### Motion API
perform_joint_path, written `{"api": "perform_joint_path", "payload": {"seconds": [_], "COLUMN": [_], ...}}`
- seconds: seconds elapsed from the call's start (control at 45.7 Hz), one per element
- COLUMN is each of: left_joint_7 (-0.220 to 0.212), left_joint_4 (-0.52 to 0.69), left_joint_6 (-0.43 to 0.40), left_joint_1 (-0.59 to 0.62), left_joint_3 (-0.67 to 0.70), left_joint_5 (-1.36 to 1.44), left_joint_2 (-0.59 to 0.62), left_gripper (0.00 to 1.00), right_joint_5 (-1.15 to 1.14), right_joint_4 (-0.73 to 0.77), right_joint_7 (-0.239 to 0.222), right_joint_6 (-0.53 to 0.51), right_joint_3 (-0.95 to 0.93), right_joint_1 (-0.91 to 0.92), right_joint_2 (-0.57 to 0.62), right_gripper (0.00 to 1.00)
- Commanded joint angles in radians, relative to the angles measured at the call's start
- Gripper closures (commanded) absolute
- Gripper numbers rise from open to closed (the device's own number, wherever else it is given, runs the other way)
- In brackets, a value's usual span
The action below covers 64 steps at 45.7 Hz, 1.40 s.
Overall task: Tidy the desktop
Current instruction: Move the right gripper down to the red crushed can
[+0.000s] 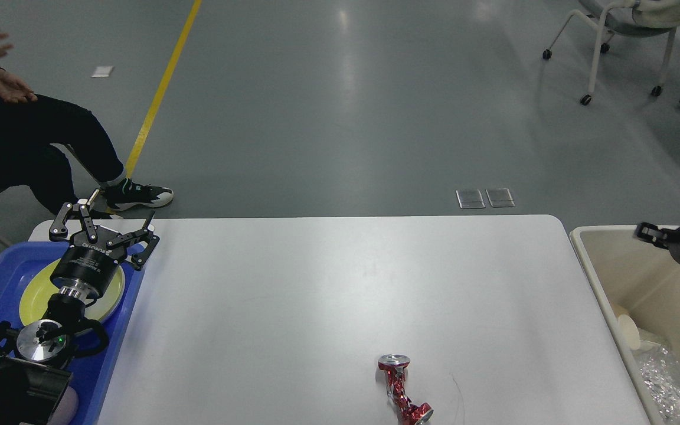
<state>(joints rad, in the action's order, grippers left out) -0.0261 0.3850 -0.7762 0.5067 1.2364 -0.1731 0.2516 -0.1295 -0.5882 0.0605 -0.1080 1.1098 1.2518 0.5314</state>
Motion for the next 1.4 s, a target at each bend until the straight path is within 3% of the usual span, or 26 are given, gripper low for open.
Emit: {"api": "perform_joint_path", "payload": {"seconds": [0.0,0.263,0.7,0.919,1.094,1.379], "left_joint_7": [0.0,0.0,0.0,0.0,0.0,0.0], "left_joint_4": [0.0,0.0,0.0,0.0,0.0,0.0], "left_joint_6": [0.0,0.0,0.0,0.0,0.0,0.0], "left_joint_1": [0.001,0.0,0.001,0.0,0.0,0.001], "left_joint_3": [0.0,0.0,0.0,0.0,0.0,0.0], "left_joint_5": [0.0,0.0,0.0,0.0,-0.002,0.0], "left_joint_2": [0.0,0.0,0.0,0.0,0.0,0.0], "left_gripper": [0.03,0.03,0.04,0.03,0.03,0.04], "right_joint_5": [0.001,0.03,0.03,0.03,0.011,-0.052], "right_joint_4": [-0.14,-0.413,-0.82,-0.759,-0.691,-0.7], "right_joint_7": [0.002,0.004,0.006,-0.001,-0.005,-0.004], "right_joint_6": [-0.012,-0.082,-0.466,-0.385,-0.269,-0.262], "right_joint_3": [0.033,0.159,0.119,0.032,0.036,0.012], "right_joint_1": [0.171,0.526,1.069,0.777,0.503,0.423], "right_joint_2": [-0.016,-0.178,-0.389,-0.404,-0.513,-0.545], "right_gripper": [0.0,0.0,0.0,0.0,0.0,0.0]}}
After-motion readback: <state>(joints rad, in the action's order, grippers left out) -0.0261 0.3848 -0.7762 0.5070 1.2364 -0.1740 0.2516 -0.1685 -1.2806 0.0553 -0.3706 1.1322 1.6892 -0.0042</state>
